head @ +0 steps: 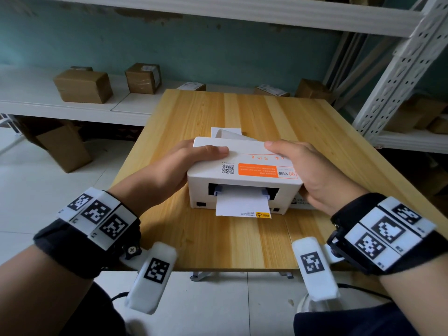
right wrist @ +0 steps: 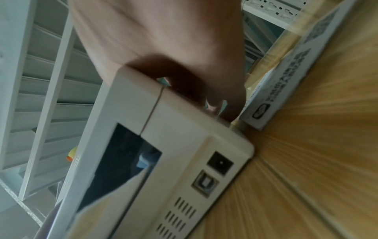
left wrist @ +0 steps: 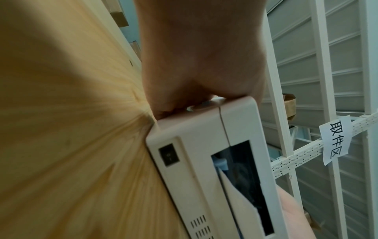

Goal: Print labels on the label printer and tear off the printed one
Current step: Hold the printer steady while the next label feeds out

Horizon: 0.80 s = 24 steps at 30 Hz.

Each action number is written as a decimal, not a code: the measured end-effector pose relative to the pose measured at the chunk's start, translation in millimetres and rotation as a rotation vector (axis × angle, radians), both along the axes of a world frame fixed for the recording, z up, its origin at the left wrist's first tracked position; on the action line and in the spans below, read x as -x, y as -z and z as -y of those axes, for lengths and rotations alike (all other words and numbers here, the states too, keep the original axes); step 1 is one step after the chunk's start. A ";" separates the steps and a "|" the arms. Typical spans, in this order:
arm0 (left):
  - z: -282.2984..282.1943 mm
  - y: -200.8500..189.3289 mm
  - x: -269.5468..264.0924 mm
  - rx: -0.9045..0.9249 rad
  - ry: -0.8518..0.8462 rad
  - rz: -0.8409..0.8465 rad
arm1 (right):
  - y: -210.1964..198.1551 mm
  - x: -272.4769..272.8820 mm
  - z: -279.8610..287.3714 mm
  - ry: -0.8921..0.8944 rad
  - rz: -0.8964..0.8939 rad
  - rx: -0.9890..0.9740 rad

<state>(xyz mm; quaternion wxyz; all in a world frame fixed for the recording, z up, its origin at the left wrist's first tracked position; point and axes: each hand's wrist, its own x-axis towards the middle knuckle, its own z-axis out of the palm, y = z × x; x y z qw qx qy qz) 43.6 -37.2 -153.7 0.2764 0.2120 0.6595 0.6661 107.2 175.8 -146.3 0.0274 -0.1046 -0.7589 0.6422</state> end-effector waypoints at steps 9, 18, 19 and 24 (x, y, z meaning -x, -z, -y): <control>0.1 -0.7 -0.7 0.030 -0.015 -0.014 | -0.3 0.0 0.0 0.006 -0.008 0.003; 0.5 -1.2 -1.8 0.061 0.009 -0.038 | 0.8 1.4 -0.3 0.009 -0.004 0.008; 0.5 -1.0 -1.9 0.065 0.009 -0.041 | 0.7 1.5 -0.2 0.010 -0.006 0.006; 0.4 -0.9 -2.7 0.092 -0.014 -0.077 | 0.5 1.4 0.5 0.009 -0.007 -0.004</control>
